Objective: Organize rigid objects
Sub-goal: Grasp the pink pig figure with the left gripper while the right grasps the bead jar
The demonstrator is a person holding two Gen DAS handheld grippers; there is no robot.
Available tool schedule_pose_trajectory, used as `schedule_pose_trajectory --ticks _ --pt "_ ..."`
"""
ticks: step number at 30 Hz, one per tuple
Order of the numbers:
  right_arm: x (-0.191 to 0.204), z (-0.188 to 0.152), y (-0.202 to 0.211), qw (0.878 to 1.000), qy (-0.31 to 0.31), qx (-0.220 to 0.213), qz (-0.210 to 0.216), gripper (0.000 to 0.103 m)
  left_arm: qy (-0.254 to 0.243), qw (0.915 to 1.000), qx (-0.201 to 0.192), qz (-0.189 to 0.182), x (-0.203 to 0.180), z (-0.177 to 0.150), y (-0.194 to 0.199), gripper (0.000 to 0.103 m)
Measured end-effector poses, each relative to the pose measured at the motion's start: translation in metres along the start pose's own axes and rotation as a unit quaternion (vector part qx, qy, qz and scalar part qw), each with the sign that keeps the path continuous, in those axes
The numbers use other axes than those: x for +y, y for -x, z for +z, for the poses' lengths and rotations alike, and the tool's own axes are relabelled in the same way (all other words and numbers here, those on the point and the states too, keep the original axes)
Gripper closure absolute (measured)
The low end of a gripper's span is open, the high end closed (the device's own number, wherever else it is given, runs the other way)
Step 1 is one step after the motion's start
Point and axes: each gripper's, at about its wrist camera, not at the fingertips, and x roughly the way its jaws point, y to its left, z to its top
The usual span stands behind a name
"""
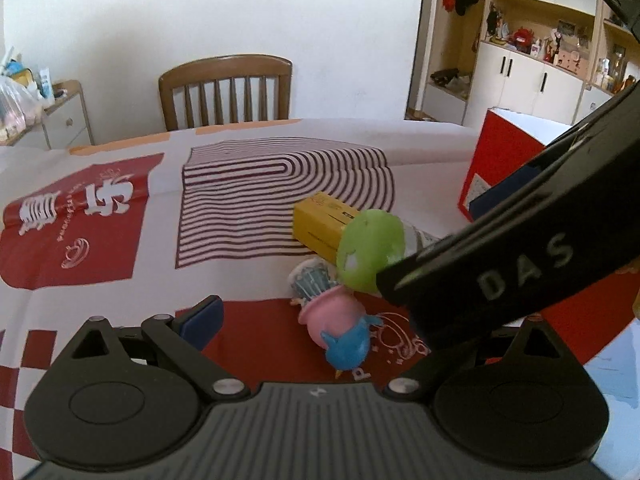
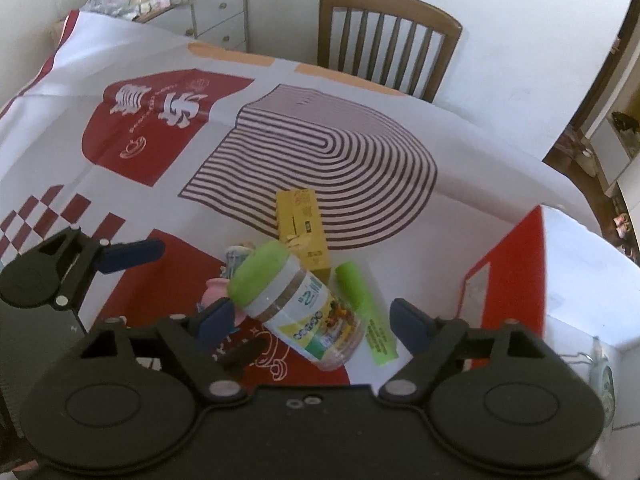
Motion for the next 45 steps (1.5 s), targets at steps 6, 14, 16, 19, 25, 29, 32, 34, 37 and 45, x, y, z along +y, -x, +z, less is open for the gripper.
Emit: schedule_pose_trajectory --ticks 6,14,16,19,25,29,32,34,37,45 --pt "0.001 0.002 -0.01 1.0 0.015 0.006 0.008 0.024 -0.018 0.9998 0.002 -0.008 -0.003 -0.001 -0.007 0.016" --pt "0.005 0.008 -0.019 0.999 0.035 0.005 0.014 0.036 -0.033 0.9994 0.008 -0.01 -0.004 -0.003 -0.014 0.038" --pt "0.006 0.008 -0.02 0.999 0.035 0.005 0.017 0.044 -0.035 0.9993 0.008 -0.007 -0.005 -0.004 -0.013 0.042" --pt "0.007 0.008 -0.02 0.999 0.034 0.002 0.014 0.046 -0.03 0.9995 0.01 -0.006 -0.002 -0.003 -0.011 0.057" --pt "0.007 0.006 -0.017 1.0 0.026 0.005 0.008 0.066 -0.017 0.9996 0.017 -0.012 0.002 -0.001 -0.008 0.066" --pt "0.009 0.002 -0.011 1.0 0.018 -0.002 0.004 0.071 -0.01 0.9997 0.02 -0.013 0.004 0.0 -0.006 0.066" --pt "0.007 0.001 0.001 1.0 0.003 -0.02 0.012 0.102 0.0 0.9996 0.025 -0.012 0.009 0.001 -0.003 0.066" --pt "0.008 0.002 0.004 1.0 0.004 -0.017 0.014 0.103 0.005 0.9995 0.029 -0.013 0.012 0.0 0.0 0.066" --pt "0.017 0.001 0.002 0.999 0.048 -0.011 0.002 0.087 0.008 0.9995 0.029 -0.01 0.016 -0.003 0.006 0.067" --pt "0.012 0.0 -0.014 0.999 0.04 0.0 -0.002 0.048 0.02 0.9994 0.027 -0.004 0.024 -0.007 0.018 0.067"
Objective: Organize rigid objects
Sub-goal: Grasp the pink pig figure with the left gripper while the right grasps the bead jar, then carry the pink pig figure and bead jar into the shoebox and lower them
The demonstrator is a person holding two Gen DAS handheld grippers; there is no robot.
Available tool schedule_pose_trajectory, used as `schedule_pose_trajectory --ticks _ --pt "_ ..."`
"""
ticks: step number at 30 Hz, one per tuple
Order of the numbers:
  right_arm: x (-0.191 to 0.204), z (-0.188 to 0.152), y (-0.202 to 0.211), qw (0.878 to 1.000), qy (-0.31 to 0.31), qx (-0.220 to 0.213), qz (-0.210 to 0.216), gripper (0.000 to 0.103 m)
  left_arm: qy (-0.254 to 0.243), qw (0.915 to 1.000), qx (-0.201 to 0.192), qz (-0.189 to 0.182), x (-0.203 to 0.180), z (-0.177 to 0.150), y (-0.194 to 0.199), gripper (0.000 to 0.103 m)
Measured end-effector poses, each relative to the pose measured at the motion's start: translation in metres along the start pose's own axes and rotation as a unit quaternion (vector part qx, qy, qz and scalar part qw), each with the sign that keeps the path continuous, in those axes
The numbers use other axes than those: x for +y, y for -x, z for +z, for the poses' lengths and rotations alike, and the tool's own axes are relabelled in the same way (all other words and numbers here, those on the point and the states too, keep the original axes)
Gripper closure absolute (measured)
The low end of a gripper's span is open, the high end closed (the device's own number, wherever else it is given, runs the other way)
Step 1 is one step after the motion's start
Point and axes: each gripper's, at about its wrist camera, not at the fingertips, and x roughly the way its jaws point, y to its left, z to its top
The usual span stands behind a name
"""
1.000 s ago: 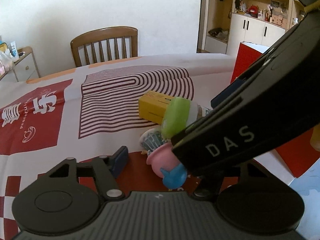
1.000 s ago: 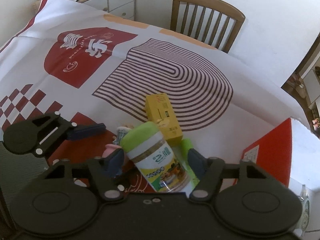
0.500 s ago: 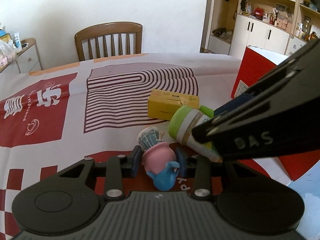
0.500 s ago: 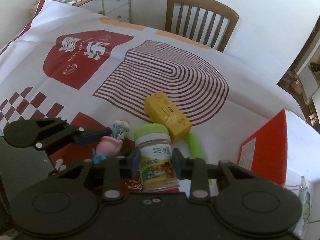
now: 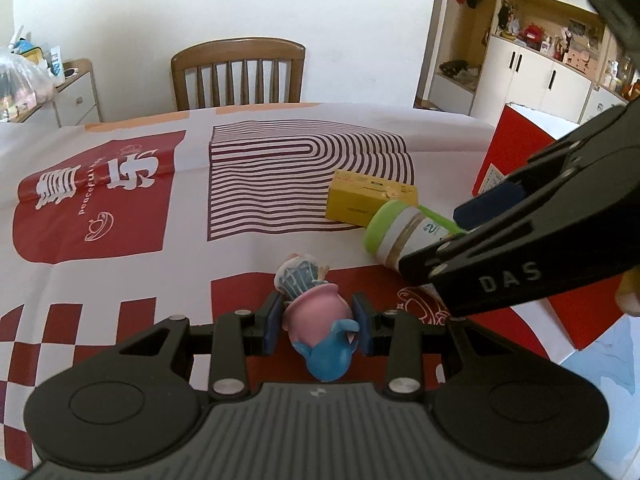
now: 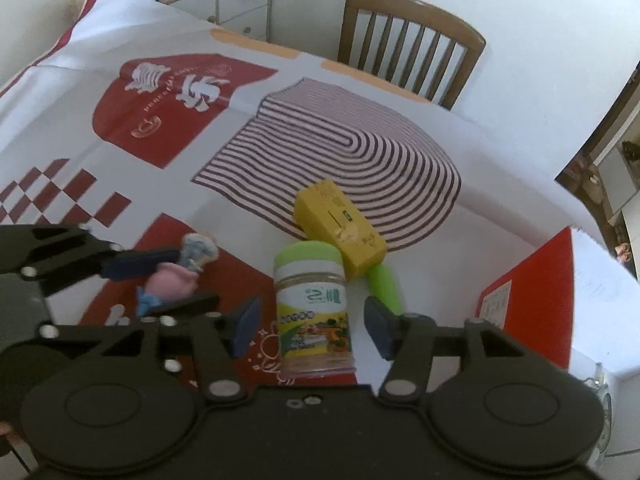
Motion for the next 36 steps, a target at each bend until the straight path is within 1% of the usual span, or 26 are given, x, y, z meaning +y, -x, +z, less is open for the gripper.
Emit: schedule_pose_trajectory --ticks 5,7,9,12,14,18,23,31,36 --pt "-0.004 -0.002 -0.014 1.0 -0.024 0.019 0.005 0.052 0.002 1.0 0.0 0.001 0.003 0.0 0.002 0.067" --pt "-0.004 -0.003 -0.018 0.999 -0.028 0.024 0.002 0.059 0.003 1.0 0.001 0.003 0.003 0.0 0.003 0.067" --pt "-0.004 -0.004 -0.019 0.999 -0.033 0.025 0.003 0.059 0.003 1.0 0.003 0.004 0.002 0.001 0.003 0.067" --pt "0.0 -0.007 -0.017 0.999 -0.03 0.023 -0.006 0.06 0.006 1.0 0.004 0.005 0.003 0.001 0.003 0.067" --pt "-0.001 -0.009 -0.012 0.999 -0.041 0.019 -0.004 0.06 0.014 0.9999 0.006 0.006 0.004 0.003 0.004 0.067" --pt "-0.006 -0.013 0.003 0.997 -0.073 0.009 0.01 0.061 0.023 0.9997 0.004 0.012 0.005 0.005 0.011 0.067" --pt "-0.01 -0.02 0.028 0.994 -0.1 -0.011 0.033 0.061 0.036 0.9994 -0.002 0.006 0.002 0.009 0.024 0.067" --pt "-0.017 -0.03 0.072 0.992 -0.111 -0.043 0.051 0.061 0.048 0.9988 -0.011 -0.003 -0.012 0.02 0.054 0.067" --pt "-0.03 -0.04 0.102 0.99 -0.116 -0.056 0.053 0.061 0.047 0.9984 -0.029 -0.014 -0.027 0.033 0.081 0.067"
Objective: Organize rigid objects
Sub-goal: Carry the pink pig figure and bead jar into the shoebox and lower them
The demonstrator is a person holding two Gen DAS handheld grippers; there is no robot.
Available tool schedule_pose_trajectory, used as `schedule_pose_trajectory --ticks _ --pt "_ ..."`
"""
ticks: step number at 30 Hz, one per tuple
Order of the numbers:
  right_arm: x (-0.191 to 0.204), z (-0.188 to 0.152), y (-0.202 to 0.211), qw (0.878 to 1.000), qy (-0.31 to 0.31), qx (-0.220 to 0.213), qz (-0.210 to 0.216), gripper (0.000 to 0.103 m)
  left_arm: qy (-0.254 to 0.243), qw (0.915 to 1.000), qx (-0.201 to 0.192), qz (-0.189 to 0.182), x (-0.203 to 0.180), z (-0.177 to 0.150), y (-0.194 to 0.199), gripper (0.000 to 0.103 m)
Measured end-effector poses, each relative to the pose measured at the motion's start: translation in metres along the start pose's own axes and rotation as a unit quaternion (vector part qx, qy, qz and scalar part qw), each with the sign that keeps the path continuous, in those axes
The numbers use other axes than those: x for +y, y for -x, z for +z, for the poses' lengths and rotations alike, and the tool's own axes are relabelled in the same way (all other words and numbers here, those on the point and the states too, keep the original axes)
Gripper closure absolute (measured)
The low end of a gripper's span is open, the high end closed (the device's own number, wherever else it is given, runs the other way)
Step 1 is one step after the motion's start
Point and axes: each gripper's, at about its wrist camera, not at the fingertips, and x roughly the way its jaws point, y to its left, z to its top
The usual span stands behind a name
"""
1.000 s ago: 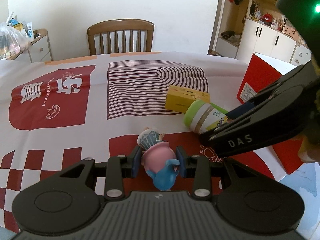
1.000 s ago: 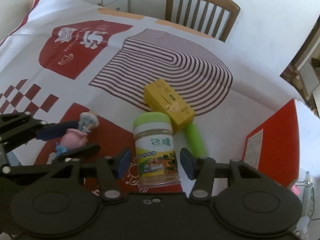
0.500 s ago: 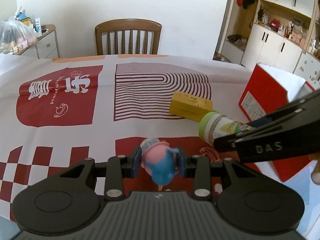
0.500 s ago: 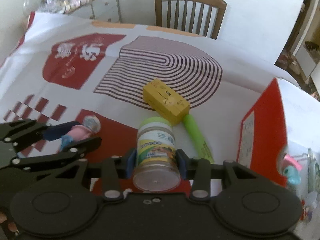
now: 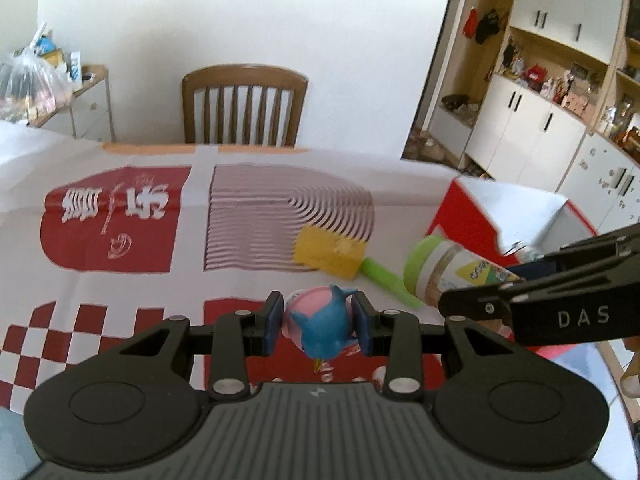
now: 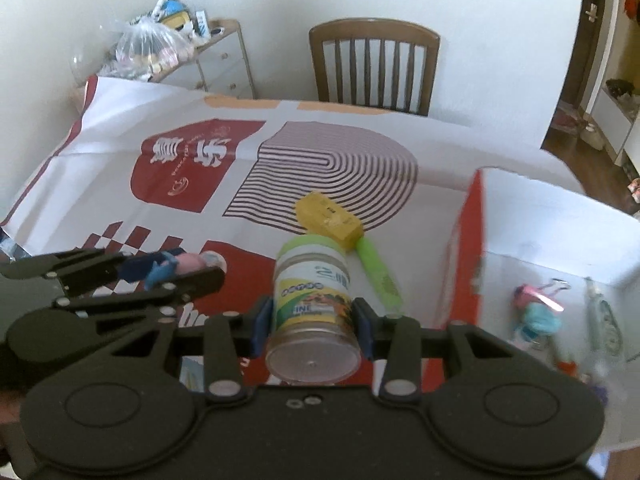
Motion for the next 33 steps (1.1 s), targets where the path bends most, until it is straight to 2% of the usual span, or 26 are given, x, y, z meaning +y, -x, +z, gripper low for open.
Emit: schedule_pose_trajectory --ticks 7,18,26,33 --pt "-0.027 -0.004 0.041 1.0 -0.01 -0.024 -0.002 0.061 -0.012 0.9996 -0.018 -0.019 -0.041 0.018 0.019 0.067" --pt "-0.087 -0.018 0.078 0.998 -0.038 -0.058 -0.009 0.061 -0.042 0.9974 -0.035 -0.046 -0.114 0.046 0.019 0.067" --pt "-0.135 -0.032 0.089 0.996 -0.061 -0.064 -0.027 0.061 -0.068 0.9955 -0.019 -0.063 -0.169 0.049 -0.004 0.067" --pt "-0.177 -0.045 0.088 0.994 -0.08 -0.058 -0.053 0.061 -0.081 0.9939 0.014 -0.073 -0.203 0.05 -0.039 0.067"
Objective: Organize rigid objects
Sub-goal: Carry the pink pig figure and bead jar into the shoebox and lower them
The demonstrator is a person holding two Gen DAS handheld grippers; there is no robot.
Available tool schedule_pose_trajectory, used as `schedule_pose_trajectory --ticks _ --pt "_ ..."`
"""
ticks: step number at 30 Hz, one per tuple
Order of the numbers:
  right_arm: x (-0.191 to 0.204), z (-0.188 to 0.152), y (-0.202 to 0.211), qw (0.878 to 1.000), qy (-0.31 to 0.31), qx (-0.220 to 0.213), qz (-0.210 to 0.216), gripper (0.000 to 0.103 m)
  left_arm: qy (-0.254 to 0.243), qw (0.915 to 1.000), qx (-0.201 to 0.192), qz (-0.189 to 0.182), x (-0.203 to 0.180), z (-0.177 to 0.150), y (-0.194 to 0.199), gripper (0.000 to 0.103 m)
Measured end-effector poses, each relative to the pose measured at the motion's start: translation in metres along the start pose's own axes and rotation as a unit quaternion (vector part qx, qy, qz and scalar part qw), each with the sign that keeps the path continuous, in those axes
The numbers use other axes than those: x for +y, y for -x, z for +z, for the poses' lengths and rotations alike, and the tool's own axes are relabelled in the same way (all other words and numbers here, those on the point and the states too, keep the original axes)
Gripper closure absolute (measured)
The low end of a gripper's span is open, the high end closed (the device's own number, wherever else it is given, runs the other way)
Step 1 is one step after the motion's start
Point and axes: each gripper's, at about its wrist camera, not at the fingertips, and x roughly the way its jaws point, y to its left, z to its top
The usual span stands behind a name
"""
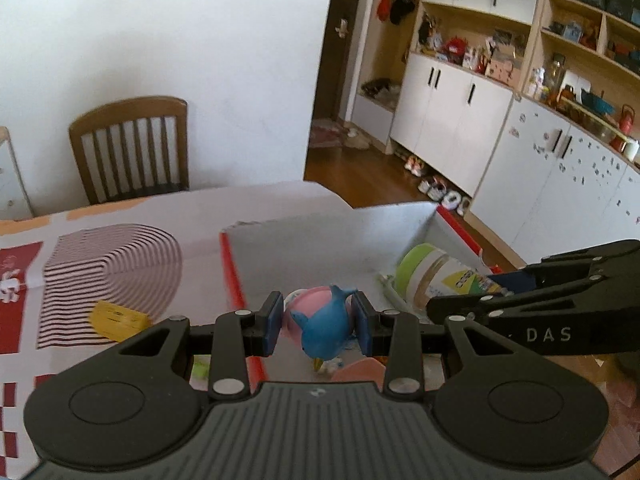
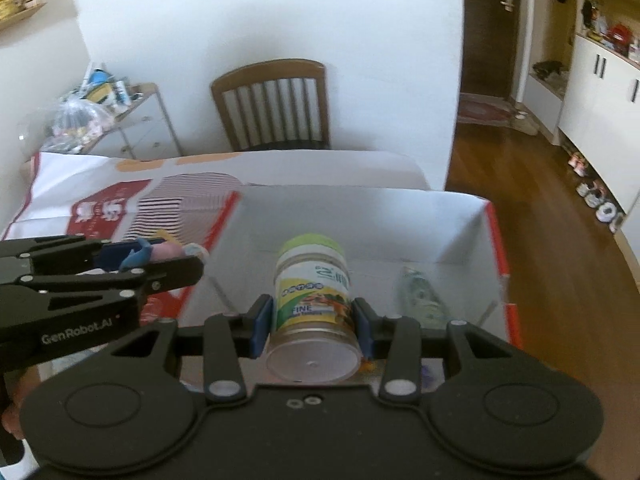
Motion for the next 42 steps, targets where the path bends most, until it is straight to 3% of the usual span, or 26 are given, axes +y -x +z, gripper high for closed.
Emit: schedule_pose_trajectory --ticks 7,12,20,33,42 --pt "-0.041 -0.007 -0.014 0.999 -0.028 0.015 -0.018 0.061 -0.012 0.9989 0.045 -0.006 -0.015 0.005 -0.045 0.067" --pt "-0.053 -0.009 -0.03 0.999 -0.023 0.024 -0.035 0.061 -0.021 0.9976 0.066 0.004 -0.024 0.005 -0.069 0.067" --pt "-0.06 -0.014 -0.057 0.998 -0.006 0.051 -0.039 0.061 -0.039 0.9954 0.086 -0.017 -0.042 0.01 -0.095 0.067" --pt "-0.056 -0.021 -0.074 0.996 0.037 0.065 -0.046 0.061 0.008 0.9891 0.144 -0.031 -0.039 0.009 -0.144 0.067" --pt "-0.06 -0.017 -0.074 0.996 0.032 0.068 -0.038 0.06 0.018 0.9852 0.167 -0.031 -0.037 0.01 -0.151 0.067"
